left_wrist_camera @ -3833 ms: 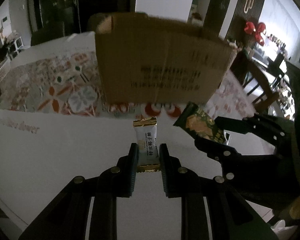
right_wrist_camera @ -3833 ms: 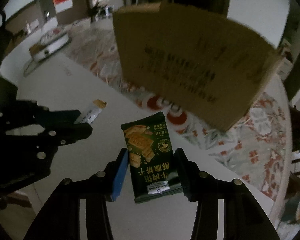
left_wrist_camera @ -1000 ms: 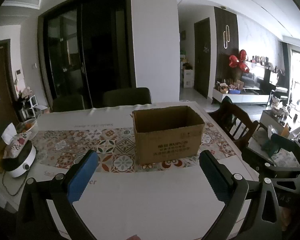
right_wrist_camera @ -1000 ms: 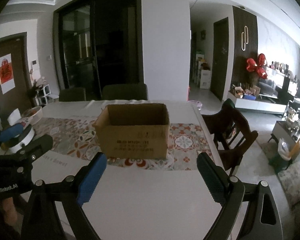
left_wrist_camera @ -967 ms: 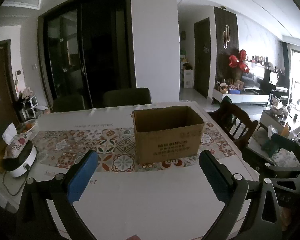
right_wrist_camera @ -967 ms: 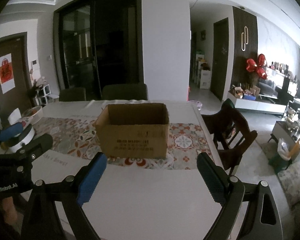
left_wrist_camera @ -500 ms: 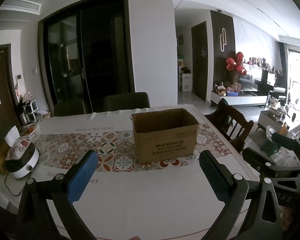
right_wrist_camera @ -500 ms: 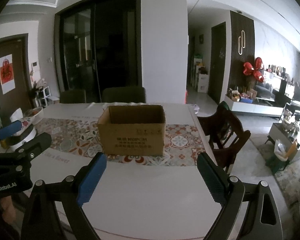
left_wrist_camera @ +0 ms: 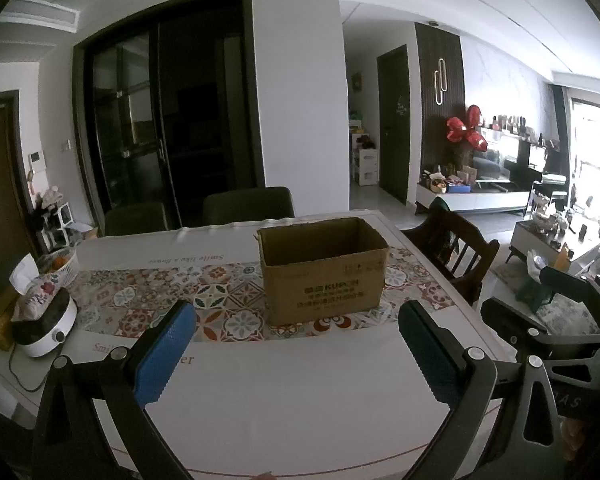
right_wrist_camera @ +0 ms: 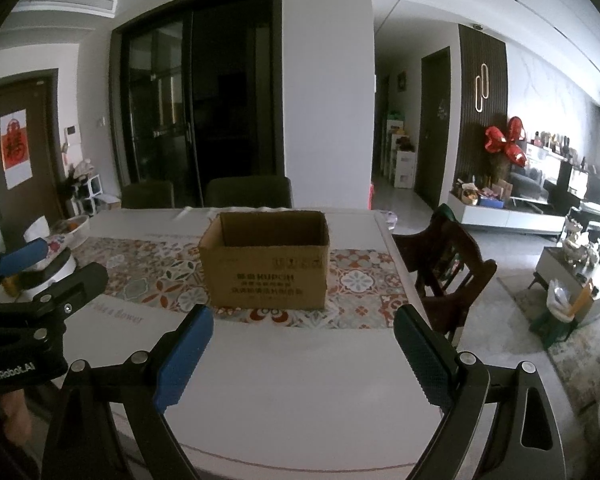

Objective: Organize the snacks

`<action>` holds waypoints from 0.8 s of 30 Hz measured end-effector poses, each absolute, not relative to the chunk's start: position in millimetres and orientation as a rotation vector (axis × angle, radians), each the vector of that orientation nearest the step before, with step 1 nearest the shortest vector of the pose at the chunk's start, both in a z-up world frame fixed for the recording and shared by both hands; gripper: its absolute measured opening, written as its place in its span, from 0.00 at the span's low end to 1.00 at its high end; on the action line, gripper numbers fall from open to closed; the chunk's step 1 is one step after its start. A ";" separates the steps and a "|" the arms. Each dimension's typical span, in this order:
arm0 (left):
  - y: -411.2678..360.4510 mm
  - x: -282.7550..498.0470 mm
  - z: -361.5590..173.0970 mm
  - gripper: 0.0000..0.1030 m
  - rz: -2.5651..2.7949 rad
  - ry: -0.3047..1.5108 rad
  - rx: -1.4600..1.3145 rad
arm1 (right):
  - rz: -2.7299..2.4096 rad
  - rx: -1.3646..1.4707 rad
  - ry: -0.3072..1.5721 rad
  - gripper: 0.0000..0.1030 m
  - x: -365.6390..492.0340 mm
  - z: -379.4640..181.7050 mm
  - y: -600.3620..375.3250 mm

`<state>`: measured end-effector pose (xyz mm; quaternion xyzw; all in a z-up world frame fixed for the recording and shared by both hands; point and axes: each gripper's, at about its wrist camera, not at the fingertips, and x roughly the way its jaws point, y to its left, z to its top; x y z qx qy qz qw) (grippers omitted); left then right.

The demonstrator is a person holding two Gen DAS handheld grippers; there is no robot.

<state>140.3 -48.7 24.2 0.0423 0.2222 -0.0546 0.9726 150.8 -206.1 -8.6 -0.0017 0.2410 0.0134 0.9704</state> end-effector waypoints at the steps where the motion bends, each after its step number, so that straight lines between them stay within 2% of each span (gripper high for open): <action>1: -49.1 139.8 24.2 1.00 -0.111 0.449 0.085 | 0.026 -0.004 0.486 0.90 149.5 -8.6 -206.2; 24: -49.1 129.5 26.5 1.00 -0.138 0.452 0.081 | 0.026 -0.002 0.488 0.90 141.3 -9.4 -207.3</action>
